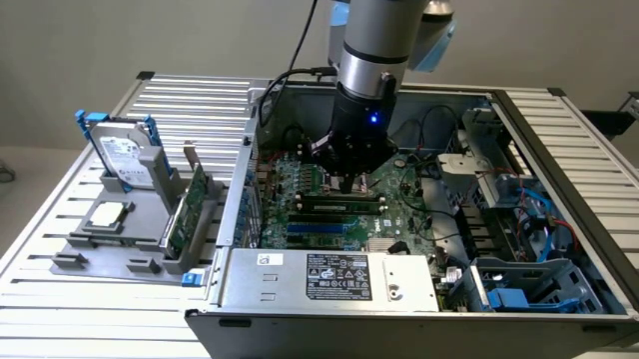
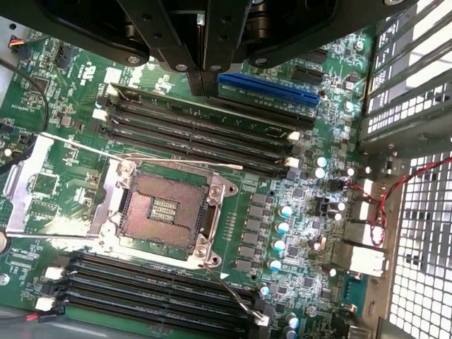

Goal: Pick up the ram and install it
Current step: 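Press down the ram until it locks into place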

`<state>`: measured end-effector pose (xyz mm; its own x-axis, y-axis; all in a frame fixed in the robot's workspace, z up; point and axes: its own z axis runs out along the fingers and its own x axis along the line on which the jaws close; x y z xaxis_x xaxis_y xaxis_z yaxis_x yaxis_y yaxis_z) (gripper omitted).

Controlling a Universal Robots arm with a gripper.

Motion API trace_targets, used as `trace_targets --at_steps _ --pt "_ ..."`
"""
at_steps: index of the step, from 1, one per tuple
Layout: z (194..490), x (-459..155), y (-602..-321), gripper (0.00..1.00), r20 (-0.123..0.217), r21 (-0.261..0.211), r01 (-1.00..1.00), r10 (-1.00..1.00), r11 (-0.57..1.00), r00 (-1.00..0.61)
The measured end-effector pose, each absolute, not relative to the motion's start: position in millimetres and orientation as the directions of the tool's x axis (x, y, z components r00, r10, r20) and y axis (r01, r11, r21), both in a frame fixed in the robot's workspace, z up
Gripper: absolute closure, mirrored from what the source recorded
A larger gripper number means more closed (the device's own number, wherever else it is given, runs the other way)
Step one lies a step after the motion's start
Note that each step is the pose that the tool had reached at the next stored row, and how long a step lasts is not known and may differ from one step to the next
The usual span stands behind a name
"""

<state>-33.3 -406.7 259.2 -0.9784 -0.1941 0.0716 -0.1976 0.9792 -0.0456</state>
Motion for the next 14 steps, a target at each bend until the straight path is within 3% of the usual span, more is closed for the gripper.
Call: trace_targets --at_steps 14 --pt "259.2 -33.2 -406.7 0.89 0.033 -0.073 -0.085 -0.083 0.994 -0.996"
